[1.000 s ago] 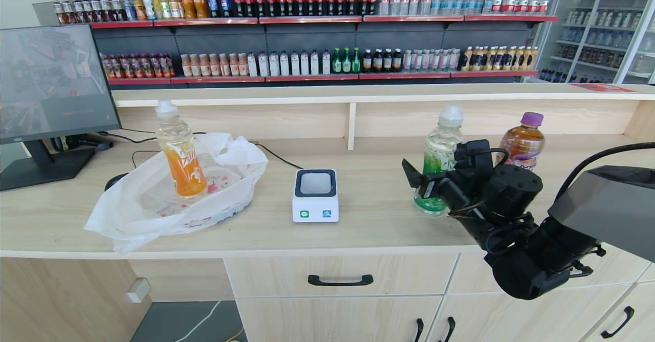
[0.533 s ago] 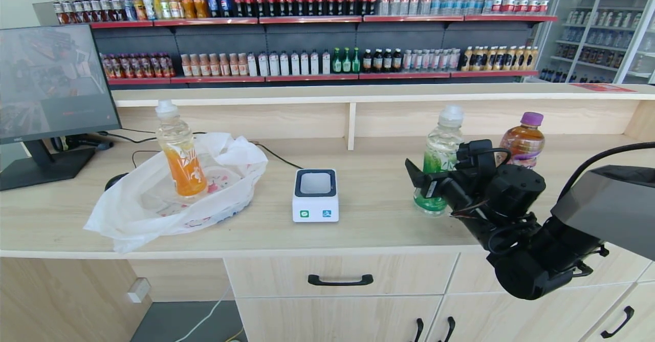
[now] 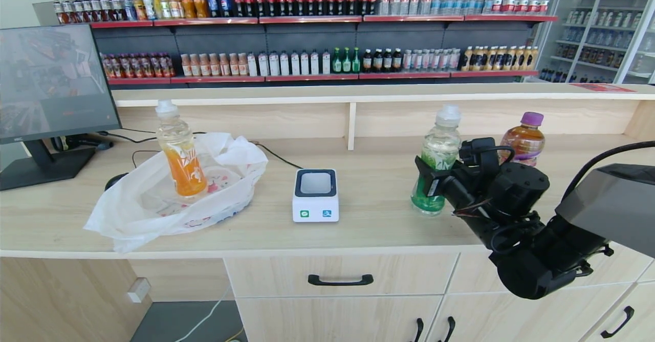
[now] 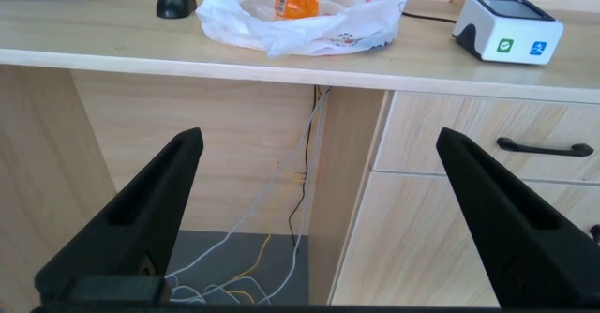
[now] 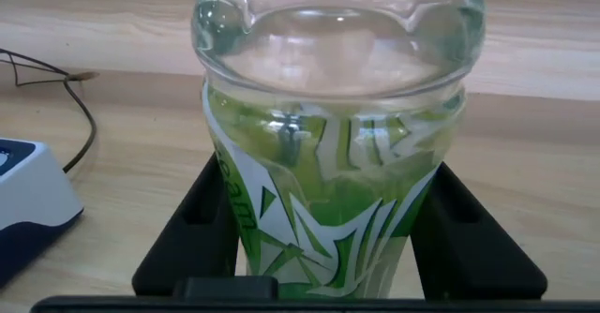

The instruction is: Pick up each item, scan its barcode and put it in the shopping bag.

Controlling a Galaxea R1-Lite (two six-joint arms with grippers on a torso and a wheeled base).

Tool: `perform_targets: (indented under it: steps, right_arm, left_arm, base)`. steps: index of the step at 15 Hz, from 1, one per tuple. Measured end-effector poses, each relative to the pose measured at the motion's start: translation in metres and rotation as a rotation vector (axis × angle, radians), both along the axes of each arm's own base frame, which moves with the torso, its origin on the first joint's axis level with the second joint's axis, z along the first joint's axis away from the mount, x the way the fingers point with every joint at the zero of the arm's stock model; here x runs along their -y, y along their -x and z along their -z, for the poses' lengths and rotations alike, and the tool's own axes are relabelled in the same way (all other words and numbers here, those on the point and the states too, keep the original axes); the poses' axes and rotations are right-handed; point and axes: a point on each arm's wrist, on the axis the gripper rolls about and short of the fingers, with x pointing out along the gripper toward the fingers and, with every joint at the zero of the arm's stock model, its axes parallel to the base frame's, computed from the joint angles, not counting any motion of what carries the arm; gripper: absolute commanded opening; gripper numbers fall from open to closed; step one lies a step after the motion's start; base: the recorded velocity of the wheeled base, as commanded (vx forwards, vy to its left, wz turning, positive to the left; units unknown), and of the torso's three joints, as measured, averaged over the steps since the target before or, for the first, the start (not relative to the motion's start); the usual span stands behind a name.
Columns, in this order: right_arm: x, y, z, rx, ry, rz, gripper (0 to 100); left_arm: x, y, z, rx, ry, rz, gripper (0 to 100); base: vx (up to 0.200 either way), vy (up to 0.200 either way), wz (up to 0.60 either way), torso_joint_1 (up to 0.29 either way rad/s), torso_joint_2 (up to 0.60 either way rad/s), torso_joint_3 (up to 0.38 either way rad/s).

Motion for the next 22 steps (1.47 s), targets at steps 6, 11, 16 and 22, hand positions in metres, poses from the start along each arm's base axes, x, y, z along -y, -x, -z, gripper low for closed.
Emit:
perform_targets:
  steps: [6, 11, 16, 22]
  right_arm:
    - [-0.001, 0.001, -0.004, 0.010, -0.004, -0.003, 0]
    - [-0.004, 0.009, -0.008, 0.010, -0.008, -0.019, 0]
    - [0.001, 0.022, -0.028, 0.044, -0.050, -0.023, 0]
    - [0.000, 0.053, -0.049, 0.071, -0.060, -0.059, 0]
  left_arm:
    - [0.000, 0.000, 0.000, 0.000, 0.000, 0.000, 100]
    - [0.000, 0.000, 0.000, 0.000, 0.000, 0.000, 100]
    - [0.000, 0.000, 0.000, 0.000, 0.000, 0.000, 100]
    - [0.000, 0.000, 0.000, 0.000, 0.000, 0.000, 100]
  base:
    - [0.000, 0.000, 0.00, 0.000, 0.00, 0.000]
    - [0.000, 0.000, 0.00, 0.000, 0.00, 0.000]
    - [0.000, 0.000, 0.00, 0.000, 0.00, 0.000]
    - [0.000, 0.000, 0.00, 0.000, 0.00, 0.000]
